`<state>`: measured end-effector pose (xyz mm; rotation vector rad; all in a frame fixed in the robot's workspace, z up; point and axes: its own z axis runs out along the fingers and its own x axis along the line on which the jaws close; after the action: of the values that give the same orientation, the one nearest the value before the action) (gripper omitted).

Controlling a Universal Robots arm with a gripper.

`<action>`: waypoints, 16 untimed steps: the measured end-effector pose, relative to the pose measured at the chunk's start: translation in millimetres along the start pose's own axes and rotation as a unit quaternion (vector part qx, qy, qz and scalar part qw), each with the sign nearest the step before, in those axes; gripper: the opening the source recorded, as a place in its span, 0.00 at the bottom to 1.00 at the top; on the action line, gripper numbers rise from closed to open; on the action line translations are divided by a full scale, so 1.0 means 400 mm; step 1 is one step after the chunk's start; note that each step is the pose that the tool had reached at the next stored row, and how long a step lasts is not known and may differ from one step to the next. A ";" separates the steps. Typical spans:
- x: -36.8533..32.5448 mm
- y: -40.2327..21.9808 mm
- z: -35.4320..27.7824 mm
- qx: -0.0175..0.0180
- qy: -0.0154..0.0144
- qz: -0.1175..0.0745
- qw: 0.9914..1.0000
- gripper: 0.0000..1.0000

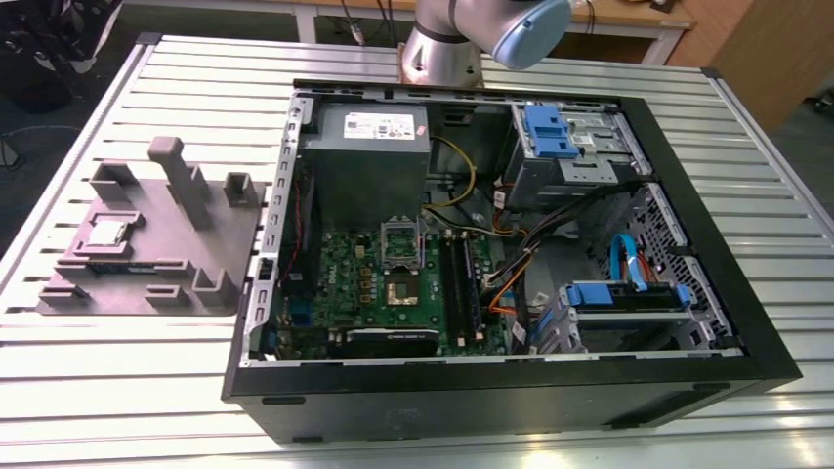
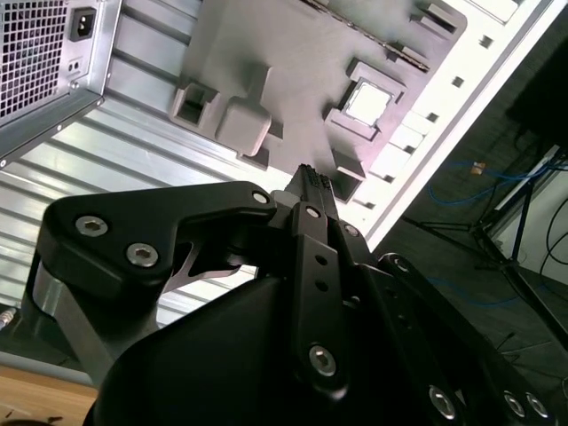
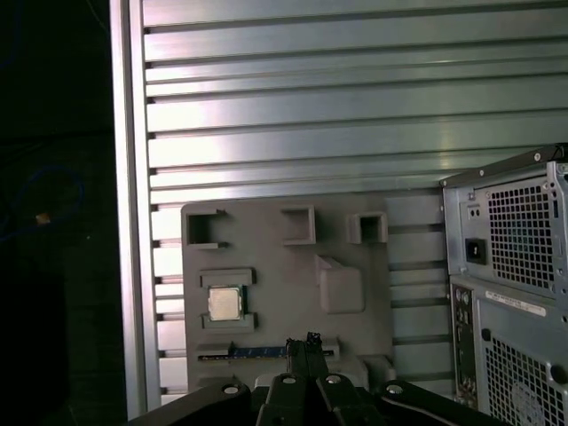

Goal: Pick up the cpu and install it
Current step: 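Reach for the cpu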

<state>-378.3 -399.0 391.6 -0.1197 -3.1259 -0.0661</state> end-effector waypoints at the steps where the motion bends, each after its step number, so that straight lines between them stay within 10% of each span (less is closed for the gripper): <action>1: 0.001 0.000 0.000 0.000 0.000 0.000 1.000 0.10; 16: 0.018 -0.001 0.000 0.000 0.001 0.000 1.000 0.10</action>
<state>-385.6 -398.9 391.6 -0.1199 -3.1247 -0.0660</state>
